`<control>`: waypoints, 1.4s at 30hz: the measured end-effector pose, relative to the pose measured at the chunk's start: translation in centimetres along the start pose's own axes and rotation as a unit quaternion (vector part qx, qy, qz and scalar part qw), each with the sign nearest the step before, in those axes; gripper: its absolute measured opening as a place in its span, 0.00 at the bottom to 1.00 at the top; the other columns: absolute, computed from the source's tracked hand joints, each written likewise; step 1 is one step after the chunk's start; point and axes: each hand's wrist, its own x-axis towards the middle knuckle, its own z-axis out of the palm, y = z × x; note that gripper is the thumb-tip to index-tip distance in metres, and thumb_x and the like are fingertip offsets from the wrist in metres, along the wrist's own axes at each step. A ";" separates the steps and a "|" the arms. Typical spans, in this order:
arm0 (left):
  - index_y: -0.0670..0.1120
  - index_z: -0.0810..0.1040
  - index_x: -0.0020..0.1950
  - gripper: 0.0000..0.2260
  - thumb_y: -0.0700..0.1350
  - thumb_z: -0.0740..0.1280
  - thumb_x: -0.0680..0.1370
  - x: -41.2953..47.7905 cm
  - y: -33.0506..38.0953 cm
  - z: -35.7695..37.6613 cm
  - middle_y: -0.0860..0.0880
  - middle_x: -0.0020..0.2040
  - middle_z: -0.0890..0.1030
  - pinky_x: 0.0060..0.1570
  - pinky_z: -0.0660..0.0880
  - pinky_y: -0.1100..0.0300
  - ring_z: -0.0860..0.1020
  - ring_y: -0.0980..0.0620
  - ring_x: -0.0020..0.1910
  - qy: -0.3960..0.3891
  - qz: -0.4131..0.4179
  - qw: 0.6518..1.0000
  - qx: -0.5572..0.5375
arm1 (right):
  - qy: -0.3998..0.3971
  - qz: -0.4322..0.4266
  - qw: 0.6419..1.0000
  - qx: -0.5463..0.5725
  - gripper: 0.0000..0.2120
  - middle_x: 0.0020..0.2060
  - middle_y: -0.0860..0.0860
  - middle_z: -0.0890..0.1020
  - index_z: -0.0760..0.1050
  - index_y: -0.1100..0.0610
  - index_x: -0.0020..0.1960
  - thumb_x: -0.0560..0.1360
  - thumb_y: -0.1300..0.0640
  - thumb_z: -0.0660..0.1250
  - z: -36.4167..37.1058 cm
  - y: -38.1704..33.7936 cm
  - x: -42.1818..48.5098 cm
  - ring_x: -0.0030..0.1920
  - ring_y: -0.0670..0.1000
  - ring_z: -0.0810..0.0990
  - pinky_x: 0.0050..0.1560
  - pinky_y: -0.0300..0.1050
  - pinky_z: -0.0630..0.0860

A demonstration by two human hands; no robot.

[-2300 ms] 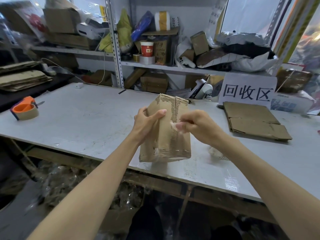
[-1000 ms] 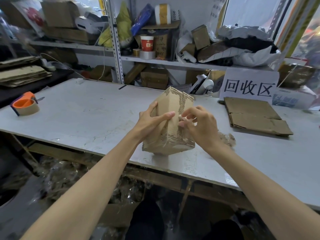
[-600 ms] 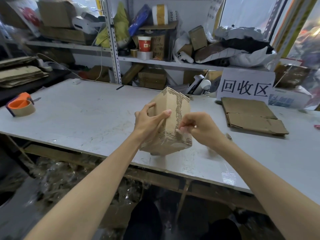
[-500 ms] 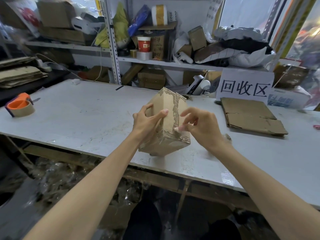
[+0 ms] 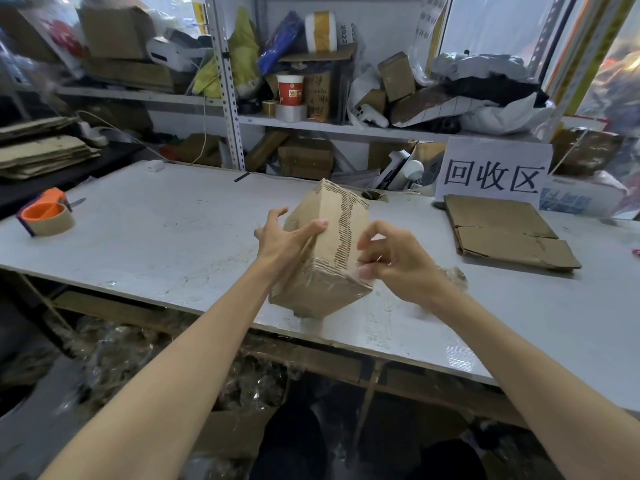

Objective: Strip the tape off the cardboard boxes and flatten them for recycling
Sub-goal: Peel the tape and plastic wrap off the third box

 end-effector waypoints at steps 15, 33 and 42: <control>0.64 0.51 0.78 0.55 0.75 0.69 0.55 -1.5 0.6 -0.3 0.47 0.62 0.60 0.58 0.69 0.46 0.66 0.39 0.65 -0.139 -0.065 0.982 0.110 | 0.087 -0.110 0.972 -0.189 0.08 0.41 0.52 0.81 0.81 0.60 0.46 0.68 0.60 0.76 0.5 0.9 -0.6 0.38 0.50 0.79 0.42 0.48 0.78; 0.66 0.52 0.78 0.47 0.62 0.77 0.66 -1.5 0.3 1.1 0.48 0.65 0.58 0.60 0.69 0.49 0.64 0.43 0.63 0.007 0.022 0.999 0.043 | 0.027 -0.035 0.987 -0.157 0.21 0.54 0.50 0.78 0.72 0.53 0.67 0.75 0.61 0.68 -0.6 -0.1 0.8 0.54 0.48 0.76 0.55 0.42 0.74; 0.68 0.44 0.77 0.55 0.69 0.72 0.58 -1.9 0.1 1.8 0.47 0.66 0.57 0.66 0.68 0.42 0.63 0.39 0.67 -0.025 -0.042 0.998 0.036 | 0.175 -0.025 0.973 -0.147 0.10 0.43 0.54 0.82 0.81 0.60 0.44 0.65 0.59 0.78 3.4 0.1 1.0 0.49 0.54 0.77 0.48 0.48 0.74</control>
